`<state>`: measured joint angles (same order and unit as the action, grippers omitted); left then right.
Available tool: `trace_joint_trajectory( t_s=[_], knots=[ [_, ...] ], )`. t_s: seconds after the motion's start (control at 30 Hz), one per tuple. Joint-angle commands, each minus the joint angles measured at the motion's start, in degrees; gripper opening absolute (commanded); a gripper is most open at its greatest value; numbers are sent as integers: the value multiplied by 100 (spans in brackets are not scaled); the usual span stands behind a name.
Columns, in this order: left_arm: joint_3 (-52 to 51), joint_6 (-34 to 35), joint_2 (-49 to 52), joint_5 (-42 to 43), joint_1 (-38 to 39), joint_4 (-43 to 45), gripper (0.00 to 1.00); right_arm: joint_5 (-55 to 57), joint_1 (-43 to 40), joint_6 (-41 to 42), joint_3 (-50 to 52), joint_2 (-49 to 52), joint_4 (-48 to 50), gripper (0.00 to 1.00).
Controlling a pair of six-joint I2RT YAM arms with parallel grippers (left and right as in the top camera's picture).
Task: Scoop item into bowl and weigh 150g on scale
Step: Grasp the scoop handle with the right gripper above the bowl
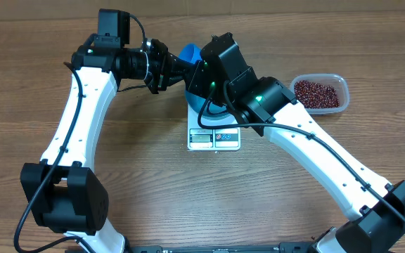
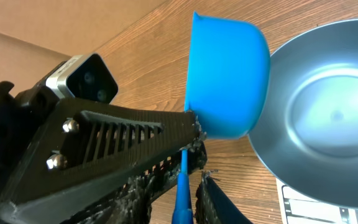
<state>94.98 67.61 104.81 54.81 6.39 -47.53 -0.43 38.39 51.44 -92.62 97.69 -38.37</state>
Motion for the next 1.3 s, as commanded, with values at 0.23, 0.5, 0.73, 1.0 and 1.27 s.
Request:
trace_joint_trajectory(
  t_s=[0.23,0.5,0.73,1.0,1.27],
  knots=[
    [122,26,-59,-37,42,184,6,555,22,282,-33,50,44,24],
    [122,13,-59,-81,79,197,6,555,22,282,-33,55,61,19],
    [122,15,-59,-81,129,195,6,529,24,350,-33,133,57,18],
    [122,15,-59,-83,129,197,6,551,24,413,-33,146,66,11],
    [122,13,-59,-79,131,260,8,555,22,409,-33,146,146,8]
  ],
)
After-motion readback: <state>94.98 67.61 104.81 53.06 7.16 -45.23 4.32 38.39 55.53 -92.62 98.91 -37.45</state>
